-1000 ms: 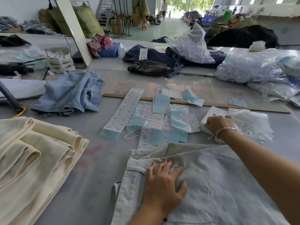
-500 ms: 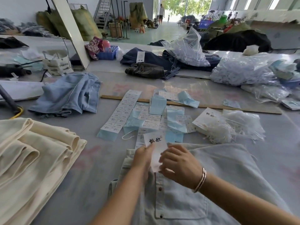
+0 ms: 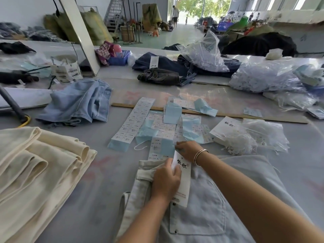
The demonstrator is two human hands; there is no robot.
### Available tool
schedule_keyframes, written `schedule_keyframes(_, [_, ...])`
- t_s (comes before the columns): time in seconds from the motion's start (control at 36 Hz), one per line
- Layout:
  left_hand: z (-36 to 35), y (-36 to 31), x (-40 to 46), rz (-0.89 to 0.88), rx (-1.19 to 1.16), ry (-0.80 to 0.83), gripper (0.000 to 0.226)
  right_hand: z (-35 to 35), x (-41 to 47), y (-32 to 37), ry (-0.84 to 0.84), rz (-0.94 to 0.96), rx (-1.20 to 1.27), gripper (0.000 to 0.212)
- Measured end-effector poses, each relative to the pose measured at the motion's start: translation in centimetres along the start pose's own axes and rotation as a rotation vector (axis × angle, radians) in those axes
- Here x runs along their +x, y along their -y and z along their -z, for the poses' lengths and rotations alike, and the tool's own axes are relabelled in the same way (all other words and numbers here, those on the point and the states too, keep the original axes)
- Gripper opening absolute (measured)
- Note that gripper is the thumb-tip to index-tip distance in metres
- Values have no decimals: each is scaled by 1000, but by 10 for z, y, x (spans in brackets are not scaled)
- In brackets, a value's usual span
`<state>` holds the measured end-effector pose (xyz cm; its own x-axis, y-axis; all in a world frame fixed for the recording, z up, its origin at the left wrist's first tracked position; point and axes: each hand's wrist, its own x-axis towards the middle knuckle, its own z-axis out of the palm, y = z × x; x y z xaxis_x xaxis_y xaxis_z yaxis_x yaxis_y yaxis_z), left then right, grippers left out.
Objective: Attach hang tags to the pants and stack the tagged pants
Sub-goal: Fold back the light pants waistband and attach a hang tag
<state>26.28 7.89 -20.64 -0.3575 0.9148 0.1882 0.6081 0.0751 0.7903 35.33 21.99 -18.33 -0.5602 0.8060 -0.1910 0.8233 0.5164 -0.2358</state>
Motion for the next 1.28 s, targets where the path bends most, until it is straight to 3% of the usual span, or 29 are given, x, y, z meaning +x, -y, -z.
schedule_keyframes(0.19, [-3,2,0,-9,-12,-13,7,-13,-4,-10,-124,-62,-5,33])
schedule_keyframes(0.39, [-4,3,-2,-27,-23,-16,7,-17,-12,-1,-243,79,-335,32])
schedule_keyframes(0.61, [-8,-4,-8,-183,205,-45,13,-10,-10,-11,-156,165,-261,33])
schedule_keyframes(0.86, [-12,2,-2,-100,286,-26,13,-9,0,0,-159,186,-300,30])
schedule_keyframes(1.06, [-16,4,0,-105,302,21,26,-6,3,-6,-153,-98,77,18])
schedule_keyframes(1.28, [-13,3,1,-82,209,21,23,2,9,-15,-400,-463,1030,16])
